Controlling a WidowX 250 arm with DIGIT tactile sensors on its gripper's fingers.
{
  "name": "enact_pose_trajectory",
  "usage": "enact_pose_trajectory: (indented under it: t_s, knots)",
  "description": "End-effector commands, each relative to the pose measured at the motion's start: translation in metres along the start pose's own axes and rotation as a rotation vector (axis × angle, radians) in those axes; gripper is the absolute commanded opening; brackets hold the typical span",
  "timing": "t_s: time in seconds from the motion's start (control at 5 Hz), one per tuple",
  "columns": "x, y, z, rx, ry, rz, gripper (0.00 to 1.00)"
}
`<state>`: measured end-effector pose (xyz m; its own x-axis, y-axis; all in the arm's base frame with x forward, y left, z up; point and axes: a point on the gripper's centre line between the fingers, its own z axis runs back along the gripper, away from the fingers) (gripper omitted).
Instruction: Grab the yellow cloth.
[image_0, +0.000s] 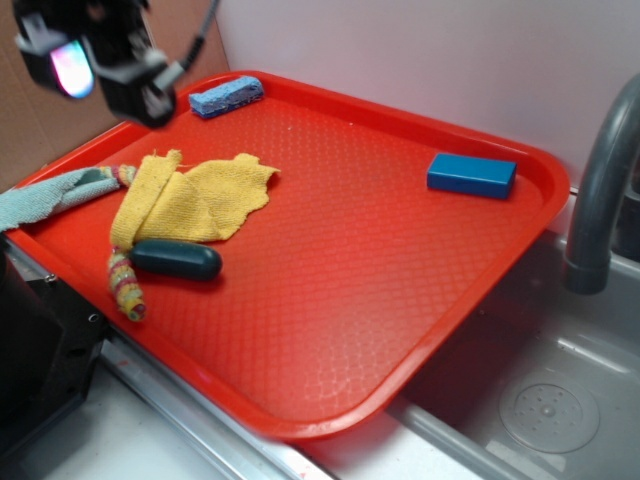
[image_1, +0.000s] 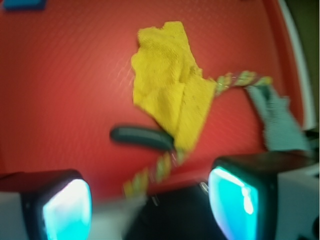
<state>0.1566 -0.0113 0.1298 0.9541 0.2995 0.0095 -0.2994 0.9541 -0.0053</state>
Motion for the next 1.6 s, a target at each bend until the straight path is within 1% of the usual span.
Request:
enact_pose_trajectory:
  t_s: [0.0,0.2,0.4,0.6,0.8,1.0,1.2,1.4]
  knots:
    - [0.038,0.031,-0.059,0.058,-0.134,0.268,1.00]
    - [0.041,0.041,-0.074,0.074,-0.136,0.187,1.00]
    - [0.049,0.038,-0.089,0.046,-0.109,0.116,1.00]
    - [0.056,0.034,-0.106,0.046,-0.062,0.111,0.00]
    - [0.059,0.033,-0.112,0.049,-0.043,0.120,0.00]
    - [0.061,0.031,-0.106,0.077,-0.009,0.085,0.00]
    - [0.060,0.024,-0.071,0.116,-0.006,-0.004,0.00]
    - [0.054,0.015,-0.029,0.158,-0.037,-0.074,0.00]
